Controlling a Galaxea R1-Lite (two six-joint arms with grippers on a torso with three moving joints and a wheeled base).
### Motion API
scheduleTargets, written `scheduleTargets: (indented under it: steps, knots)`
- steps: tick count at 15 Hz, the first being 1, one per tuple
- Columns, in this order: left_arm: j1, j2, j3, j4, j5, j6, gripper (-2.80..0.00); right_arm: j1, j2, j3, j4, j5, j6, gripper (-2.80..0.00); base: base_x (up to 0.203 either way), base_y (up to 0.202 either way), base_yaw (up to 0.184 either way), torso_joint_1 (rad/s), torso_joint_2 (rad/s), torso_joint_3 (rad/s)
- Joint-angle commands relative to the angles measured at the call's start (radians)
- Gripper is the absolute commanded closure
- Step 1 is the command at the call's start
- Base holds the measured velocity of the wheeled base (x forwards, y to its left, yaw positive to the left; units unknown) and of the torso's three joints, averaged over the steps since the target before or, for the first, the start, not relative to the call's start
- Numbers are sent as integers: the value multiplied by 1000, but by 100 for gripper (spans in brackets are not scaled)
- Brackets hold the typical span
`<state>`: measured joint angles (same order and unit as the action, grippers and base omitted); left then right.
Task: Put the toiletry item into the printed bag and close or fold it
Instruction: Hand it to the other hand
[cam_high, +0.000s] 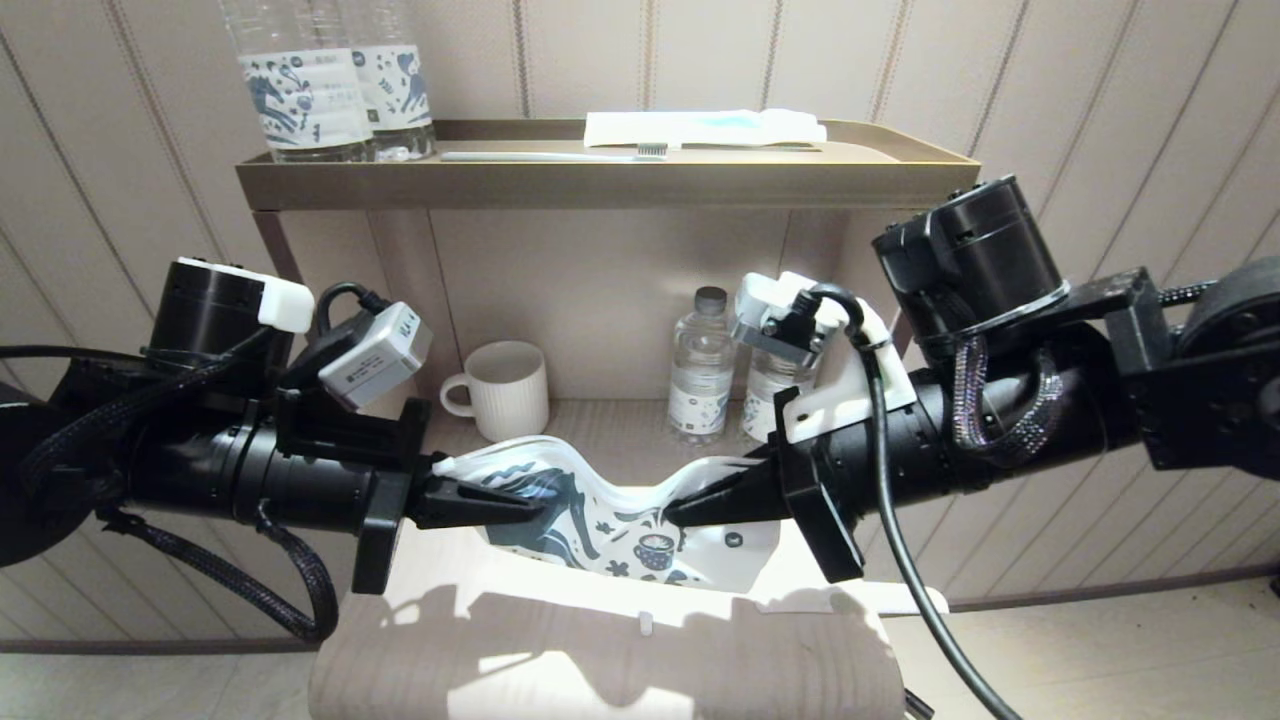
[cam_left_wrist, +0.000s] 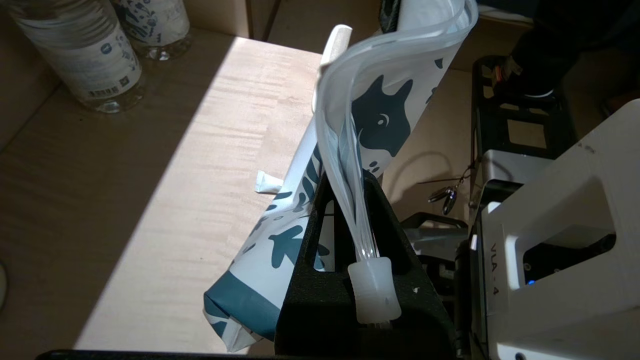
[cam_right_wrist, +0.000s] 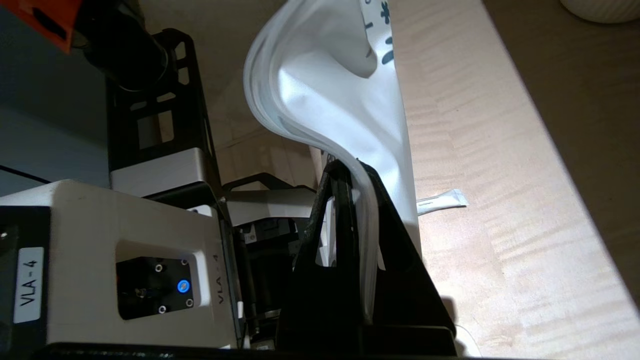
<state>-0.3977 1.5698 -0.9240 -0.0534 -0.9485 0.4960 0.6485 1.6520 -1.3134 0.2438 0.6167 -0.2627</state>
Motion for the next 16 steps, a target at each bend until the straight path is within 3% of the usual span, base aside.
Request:
scheduleTargets:
  steps: [1, 7, 16]
  knots:
    - [-1, -15, -7, -3, -3, 3, 0, -1, 27, -4, 2, -28, -9, 0, 0, 0, 0, 0, 0, 0]
    - [-1, -46, 2, -6, 97, 26, 0, -2, 44, -2, -48, -110, -13, 0, 0, 0, 0, 0, 0, 0]
    - [-93, -13, -12, -6, 166, 46, 0, 38, 71, -33, -55, -112, -7, 0, 0, 0, 0, 0, 0, 0]
